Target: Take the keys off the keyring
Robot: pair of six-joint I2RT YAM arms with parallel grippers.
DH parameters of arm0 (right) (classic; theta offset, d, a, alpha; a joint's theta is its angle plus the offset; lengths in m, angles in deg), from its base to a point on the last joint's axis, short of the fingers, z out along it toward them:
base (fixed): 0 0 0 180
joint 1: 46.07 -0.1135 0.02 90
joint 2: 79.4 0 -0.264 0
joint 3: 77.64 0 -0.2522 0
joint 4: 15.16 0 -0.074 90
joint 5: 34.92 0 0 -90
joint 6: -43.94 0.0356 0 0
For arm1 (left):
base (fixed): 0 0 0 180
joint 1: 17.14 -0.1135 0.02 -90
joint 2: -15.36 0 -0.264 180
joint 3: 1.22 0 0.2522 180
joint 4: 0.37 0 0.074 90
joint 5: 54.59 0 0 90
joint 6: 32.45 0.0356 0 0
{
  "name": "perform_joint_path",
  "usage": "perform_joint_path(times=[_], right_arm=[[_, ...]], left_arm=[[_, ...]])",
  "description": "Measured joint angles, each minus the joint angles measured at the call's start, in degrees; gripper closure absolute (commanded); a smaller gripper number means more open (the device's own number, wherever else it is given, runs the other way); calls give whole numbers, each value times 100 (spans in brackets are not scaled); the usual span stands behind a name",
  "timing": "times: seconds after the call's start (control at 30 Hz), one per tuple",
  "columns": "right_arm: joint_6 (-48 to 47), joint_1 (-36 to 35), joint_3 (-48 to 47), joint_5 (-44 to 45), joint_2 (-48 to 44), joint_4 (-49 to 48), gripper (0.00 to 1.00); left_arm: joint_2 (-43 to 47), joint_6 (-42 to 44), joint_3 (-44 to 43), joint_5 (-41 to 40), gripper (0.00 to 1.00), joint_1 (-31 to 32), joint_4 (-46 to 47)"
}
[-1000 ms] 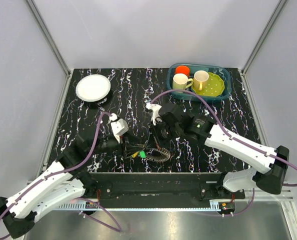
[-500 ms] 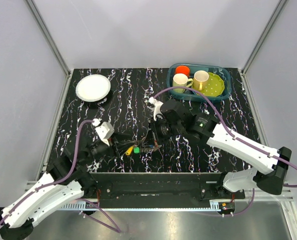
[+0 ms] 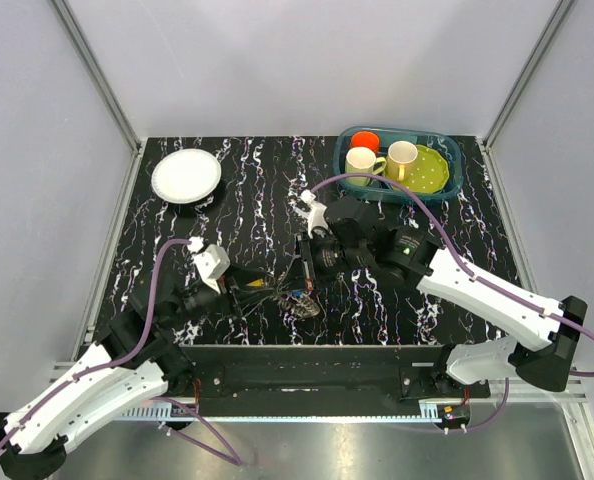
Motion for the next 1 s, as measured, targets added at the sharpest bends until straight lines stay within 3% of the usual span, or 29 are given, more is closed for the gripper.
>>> perform_joint_path(times=[0.5, 1.0], right_arm=[[540, 0, 7, -555, -48, -452, 100], [684, 0, 111, -706, -48, -612, 100]], left_arm=[[103, 55, 0, 345, 50, 4, 247], [409, 260, 177, 96, 49, 4, 522]])
